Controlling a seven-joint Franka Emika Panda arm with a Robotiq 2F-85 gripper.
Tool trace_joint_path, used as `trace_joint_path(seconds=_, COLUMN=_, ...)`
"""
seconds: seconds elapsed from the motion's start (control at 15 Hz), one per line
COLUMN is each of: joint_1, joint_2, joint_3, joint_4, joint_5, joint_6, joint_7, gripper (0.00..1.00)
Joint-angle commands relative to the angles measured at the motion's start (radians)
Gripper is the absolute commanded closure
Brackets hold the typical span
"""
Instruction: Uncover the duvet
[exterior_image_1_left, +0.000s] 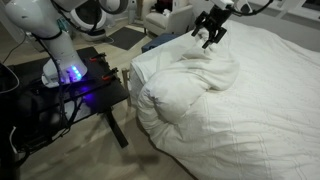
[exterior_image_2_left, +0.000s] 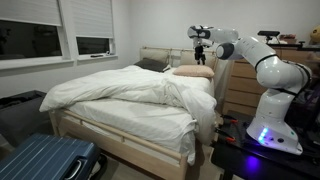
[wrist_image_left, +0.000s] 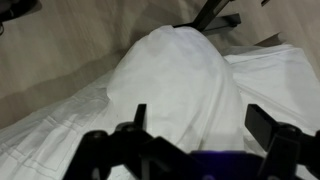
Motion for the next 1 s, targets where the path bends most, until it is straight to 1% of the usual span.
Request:
trace_joint_path(seconds=0.0, joint_1=-0.025, joint_2=0.039, joint_3=0.016, joint_4=0.028, joint_5=0.020, joint_6=0.021, joint_7=-0.041, gripper=0.00)
trace_joint_path(seconds=0.33, joint_1=-0.052, joint_2=0.091, joint_3=0.038, joint_4=0.033, joint_5=0.050, joint_6=0.099, joint_7=-0.033, gripper=0.00)
trace_joint_path(seconds=0.67, joint_1=-0.067, joint_2=0.159, joint_3=0.052, joint_4=0.033, joint_5=0.056, joint_6=0.219, joint_7=-0.024, gripper=0.00)
trace_joint_path(seconds=0.93, joint_1=-0.091, joint_2=0.216, joint_3=0.077, joint_4=0.038, joint_5=0.099, joint_6=0.310, joint_7=-0.013, gripper=0.00)
